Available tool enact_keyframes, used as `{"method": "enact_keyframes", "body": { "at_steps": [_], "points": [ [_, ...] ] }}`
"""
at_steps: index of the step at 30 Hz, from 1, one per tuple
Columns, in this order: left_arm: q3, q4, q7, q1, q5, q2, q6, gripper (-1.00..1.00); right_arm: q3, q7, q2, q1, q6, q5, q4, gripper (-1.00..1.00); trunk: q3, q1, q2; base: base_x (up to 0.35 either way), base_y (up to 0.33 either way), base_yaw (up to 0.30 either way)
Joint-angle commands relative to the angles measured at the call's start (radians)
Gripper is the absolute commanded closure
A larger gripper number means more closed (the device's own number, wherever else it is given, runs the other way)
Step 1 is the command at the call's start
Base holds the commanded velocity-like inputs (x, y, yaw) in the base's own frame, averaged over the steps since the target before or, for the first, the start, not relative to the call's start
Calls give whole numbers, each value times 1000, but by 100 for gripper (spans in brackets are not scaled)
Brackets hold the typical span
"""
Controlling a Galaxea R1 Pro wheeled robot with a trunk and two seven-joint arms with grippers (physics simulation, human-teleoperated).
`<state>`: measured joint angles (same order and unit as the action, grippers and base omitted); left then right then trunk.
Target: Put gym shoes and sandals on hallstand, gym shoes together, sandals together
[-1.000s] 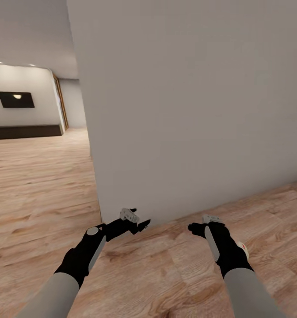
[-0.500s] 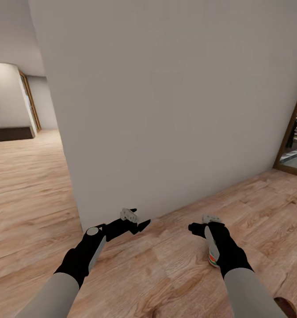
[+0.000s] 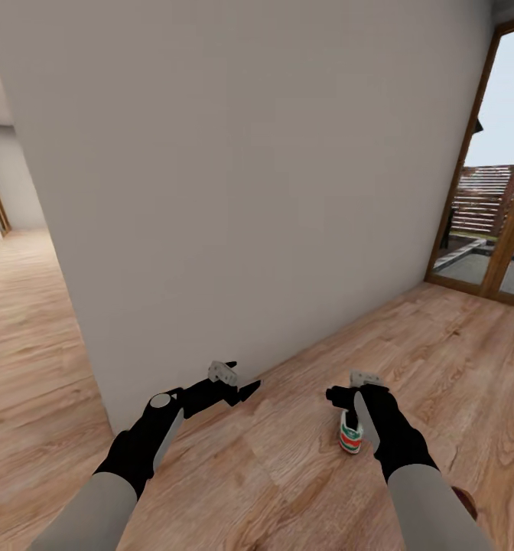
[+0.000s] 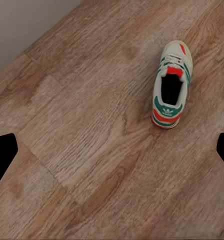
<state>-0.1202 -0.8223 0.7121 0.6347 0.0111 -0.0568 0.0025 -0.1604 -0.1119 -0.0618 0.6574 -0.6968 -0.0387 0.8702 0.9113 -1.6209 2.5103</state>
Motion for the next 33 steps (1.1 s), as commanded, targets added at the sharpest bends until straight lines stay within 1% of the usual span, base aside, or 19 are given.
{"method": "enact_keyframes", "body": {
  "at_steps": [1, 33],
  "points": [
    [1, 0, 2, 0, 1, 0, 0, -100, -2, -5, -1, 1, -4, -4, 1, -100, 1, 0, 0, 30, 100, -300],
    [1, 0, 1, -1, 1, -1, -2, -100, -2, -5, -1, 0, -4, -4, 1, -100, 1, 0, 0, 2, 6, -300]
  ]
}}
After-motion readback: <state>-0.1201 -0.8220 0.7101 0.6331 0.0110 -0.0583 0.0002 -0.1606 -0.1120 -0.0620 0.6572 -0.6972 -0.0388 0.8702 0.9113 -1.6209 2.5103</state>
